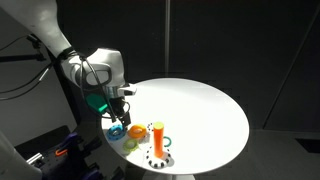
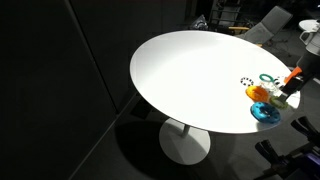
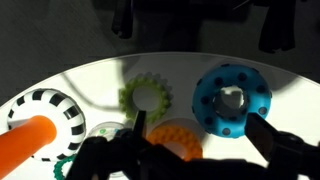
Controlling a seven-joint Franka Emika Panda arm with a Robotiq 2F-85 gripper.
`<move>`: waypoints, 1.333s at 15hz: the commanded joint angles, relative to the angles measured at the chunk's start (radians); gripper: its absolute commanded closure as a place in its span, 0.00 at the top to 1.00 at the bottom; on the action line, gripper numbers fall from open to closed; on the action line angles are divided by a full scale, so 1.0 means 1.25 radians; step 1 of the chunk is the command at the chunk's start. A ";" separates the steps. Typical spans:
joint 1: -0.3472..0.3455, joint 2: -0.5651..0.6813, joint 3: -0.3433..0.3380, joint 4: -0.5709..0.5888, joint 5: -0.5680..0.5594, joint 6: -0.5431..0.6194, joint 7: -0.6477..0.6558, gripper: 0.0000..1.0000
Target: Put the blue ring on the stack
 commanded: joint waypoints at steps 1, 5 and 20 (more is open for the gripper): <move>0.002 0.040 -0.008 -0.006 0.032 0.056 -0.044 1.00; 0.002 0.096 -0.010 0.006 0.024 0.113 -0.031 1.00; 0.017 0.204 -0.038 0.025 0.007 0.204 -0.016 0.88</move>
